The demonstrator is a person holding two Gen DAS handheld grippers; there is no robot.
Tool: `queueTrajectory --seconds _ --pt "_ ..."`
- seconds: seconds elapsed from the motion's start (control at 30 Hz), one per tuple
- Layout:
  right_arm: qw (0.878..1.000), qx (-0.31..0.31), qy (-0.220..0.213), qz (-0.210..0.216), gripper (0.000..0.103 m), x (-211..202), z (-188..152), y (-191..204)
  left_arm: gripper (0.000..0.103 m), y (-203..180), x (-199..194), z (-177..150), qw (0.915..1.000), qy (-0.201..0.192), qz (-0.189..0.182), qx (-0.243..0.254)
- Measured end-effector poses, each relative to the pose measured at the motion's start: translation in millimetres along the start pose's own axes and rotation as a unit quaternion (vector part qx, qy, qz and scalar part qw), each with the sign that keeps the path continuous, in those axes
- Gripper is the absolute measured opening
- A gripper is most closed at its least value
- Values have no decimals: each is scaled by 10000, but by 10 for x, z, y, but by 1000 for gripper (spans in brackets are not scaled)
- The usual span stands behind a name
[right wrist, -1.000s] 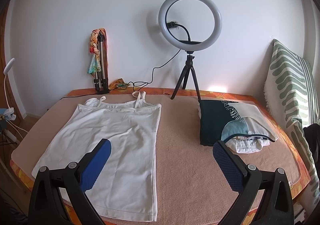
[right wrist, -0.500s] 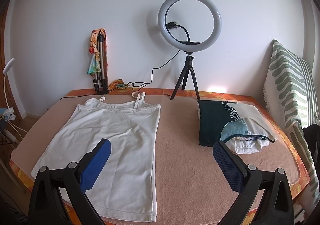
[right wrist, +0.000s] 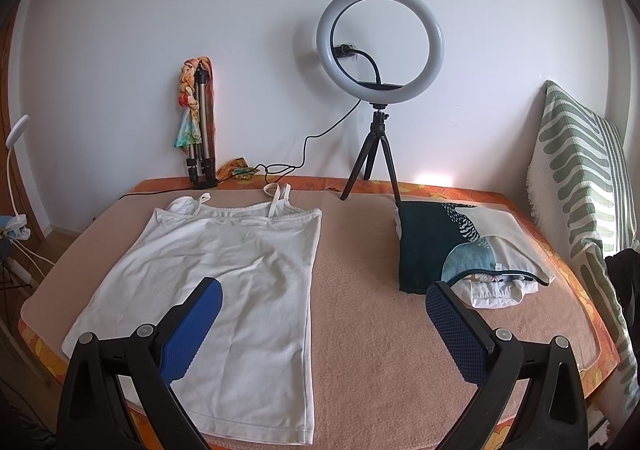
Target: Fold small clothes
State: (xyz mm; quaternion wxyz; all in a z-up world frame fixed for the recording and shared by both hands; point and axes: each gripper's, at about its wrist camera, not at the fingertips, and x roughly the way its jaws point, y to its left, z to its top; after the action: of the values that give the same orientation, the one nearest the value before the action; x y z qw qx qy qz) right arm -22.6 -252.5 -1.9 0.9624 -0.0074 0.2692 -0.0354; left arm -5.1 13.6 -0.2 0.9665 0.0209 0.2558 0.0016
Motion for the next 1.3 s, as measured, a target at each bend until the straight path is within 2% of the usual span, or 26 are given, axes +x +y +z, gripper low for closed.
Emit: queueTrajectory --seconds 0.57,0.73,0.8,0.93,1.07,1.17,1.3 --pt "9999 -77 10 76 103 63 37 96 103 100 54 -78 9999 114 100 -12" --pt "9992 -125 112 370 103 166 47 215 102 246 234 -203 9985 506 -33 -202" --pt "9983 -217 16 547 103 192 36 296 101 306 291 -286 9977 621 -78 -243" --pt "9945 -387 -224 952 103 207 14 459 93 407 354 -443 9961 751 -328 -314" --pt "9910 -768 -11 1093 103 316 73 663 88 466 466 -573 9920 1095 -488 -383" --pt "9881 -978 155 1180 103 448 176 810 76 521 581 -697 9859 1426 -691 -546" --pt "9822 -911 397 1597 101 660 382 1022 58 537 730 -869 9778 1819 -857 -591"
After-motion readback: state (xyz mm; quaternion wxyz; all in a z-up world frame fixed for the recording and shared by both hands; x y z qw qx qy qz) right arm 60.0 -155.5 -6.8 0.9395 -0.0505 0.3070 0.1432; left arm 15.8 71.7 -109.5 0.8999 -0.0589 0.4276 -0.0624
